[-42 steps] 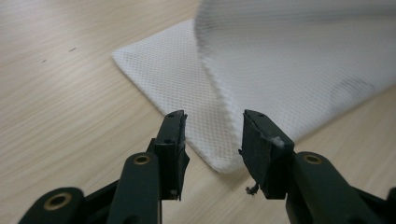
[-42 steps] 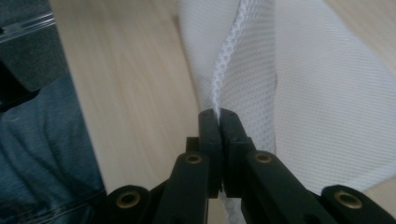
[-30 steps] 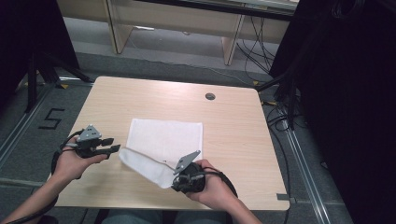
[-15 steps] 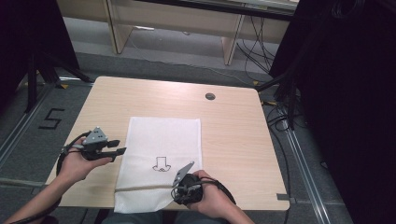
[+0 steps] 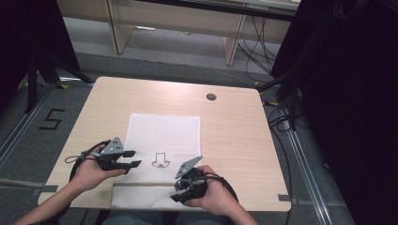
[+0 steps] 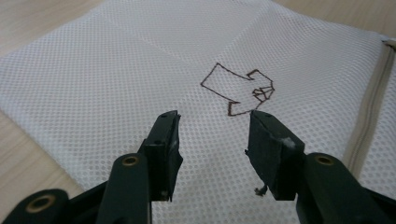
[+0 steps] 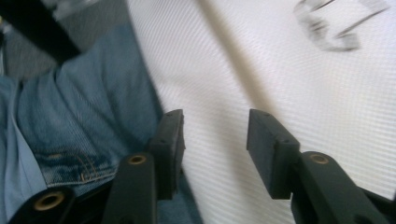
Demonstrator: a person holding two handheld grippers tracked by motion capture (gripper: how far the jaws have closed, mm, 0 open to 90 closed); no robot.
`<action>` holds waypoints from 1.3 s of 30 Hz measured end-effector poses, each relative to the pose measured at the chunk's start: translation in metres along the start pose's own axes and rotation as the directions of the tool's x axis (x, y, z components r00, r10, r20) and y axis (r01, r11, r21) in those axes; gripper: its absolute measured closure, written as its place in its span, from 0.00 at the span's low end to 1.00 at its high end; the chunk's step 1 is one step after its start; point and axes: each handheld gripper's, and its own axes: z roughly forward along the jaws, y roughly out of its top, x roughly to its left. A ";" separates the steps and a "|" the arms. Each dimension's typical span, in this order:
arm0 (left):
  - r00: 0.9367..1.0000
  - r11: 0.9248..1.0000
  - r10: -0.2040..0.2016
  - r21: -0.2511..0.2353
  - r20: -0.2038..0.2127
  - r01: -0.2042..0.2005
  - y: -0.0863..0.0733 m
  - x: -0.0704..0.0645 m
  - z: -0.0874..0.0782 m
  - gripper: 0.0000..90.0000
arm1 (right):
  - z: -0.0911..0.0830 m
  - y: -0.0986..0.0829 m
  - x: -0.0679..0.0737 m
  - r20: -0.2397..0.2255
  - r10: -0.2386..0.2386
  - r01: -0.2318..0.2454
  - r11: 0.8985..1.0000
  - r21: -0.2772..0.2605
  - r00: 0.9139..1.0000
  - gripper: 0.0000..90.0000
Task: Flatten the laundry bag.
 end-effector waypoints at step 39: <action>0.988 0.960 0.112 0.245 0.110 -0.136 -0.003 -0.023 0.031 0.97 | 0.009 -0.046 -0.036 0.180 0.175 -0.206 0.963 0.174 0.968 1.00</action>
